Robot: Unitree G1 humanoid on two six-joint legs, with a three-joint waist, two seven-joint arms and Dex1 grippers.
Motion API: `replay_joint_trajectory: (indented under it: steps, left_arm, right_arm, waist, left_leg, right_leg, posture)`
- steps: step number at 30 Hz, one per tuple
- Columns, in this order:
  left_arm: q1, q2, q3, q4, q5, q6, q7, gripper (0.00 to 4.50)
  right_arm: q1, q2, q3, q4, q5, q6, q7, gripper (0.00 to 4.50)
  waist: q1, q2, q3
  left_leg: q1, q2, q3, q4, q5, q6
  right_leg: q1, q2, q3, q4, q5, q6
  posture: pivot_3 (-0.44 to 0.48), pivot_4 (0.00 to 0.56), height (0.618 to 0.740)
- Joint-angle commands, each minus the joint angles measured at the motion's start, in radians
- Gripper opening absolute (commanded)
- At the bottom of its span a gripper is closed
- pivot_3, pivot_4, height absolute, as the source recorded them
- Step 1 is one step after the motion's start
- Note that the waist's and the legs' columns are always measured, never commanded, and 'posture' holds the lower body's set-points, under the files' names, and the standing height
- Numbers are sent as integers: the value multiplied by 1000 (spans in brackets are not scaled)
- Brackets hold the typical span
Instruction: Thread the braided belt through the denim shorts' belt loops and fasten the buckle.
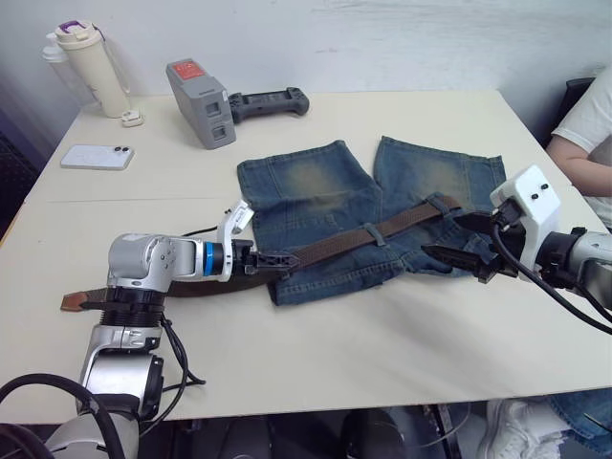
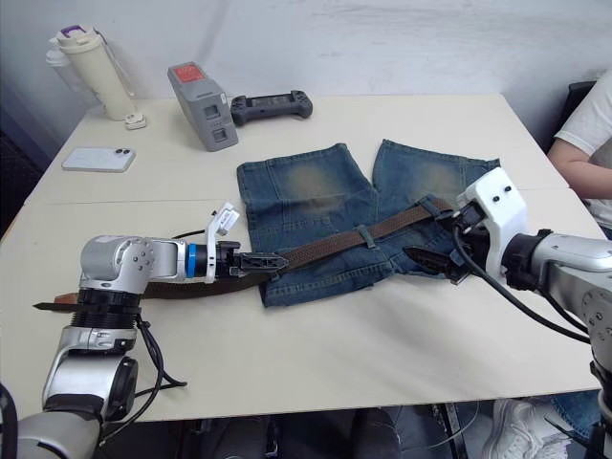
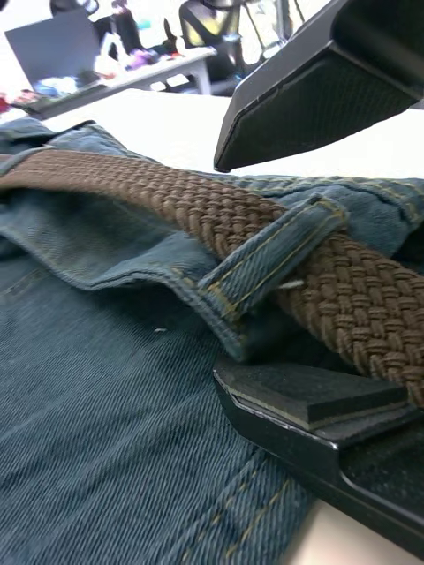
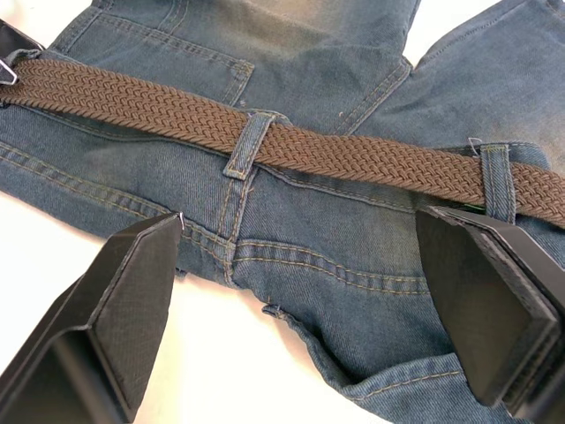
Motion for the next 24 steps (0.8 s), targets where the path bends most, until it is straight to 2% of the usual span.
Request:
replay_joint_trajectory:
  steps: [1,8,11,14,17,20,24]
  left_arm:
    - [-6,1,28,27,15,-12,50,3687]
    - [13,-44,30,-28,-26,42,73,3687]
    - [2,-66,76,-7,-33,49,105,2893]
    - [-7,-67,106,-1,-49,60,108,1465]
    - [0,-41,77,-45,-49,-9,61,216]
    - [3,-32,70,-79,-65,-27,34,134]
    - [8,34,28,-101,-56,-40,-8,134]
  right_arm:
    - [-24,-5,-2,-24,-2,-23,-5,4500]
    - [-24,-4,11,-18,-8,-38,-5,4500]
    - [-14,-6,5,-21,-7,-39,-5,4500]
    - [-2,-13,-3,-20,-10,-42,-1,4500]
    - [-28,-21,7,18,-48,-88,-1,4500]
    - [-110,-2,29,126,-98,-145,-16,4500]
    - [-194,-10,94,307,-212,-245,-8,4500]
  waist:
    - [-1,0,0]
    - [2,0,0]
    - [2,0,0]
    - [1,0,0]
    - [0,0,0]
    - [-2,0,0]
    - [-2,0,0]
  left_leg:
    - [0,0,0,0,0,0]
    - [1,0,0,0,0,0]
    - [1,0,0,0,0,0]
    - [1,0,0,0,0,0]
    - [1,0,0,-1,0,0]
    - [1,0,1,-1,0,0]
    - [1,0,1,-1,0,0]
  right_leg:
    - [0,0,0,0,0,0]
    - [0,0,0,0,0,0]
    - [1,0,0,-1,0,0]
    - [1,0,0,0,0,0]
    - [1,0,0,0,0,0]
    - [1,0,0,-1,0,0]
    - [0,0,1,-1,0,0]
  posture:
    - [0,150,650]
    - [0,150,650]
    - [0,150,650]
    - [0,150,650]
    - [0,150,650]
    - [0,150,650]
    - [0,150,650]
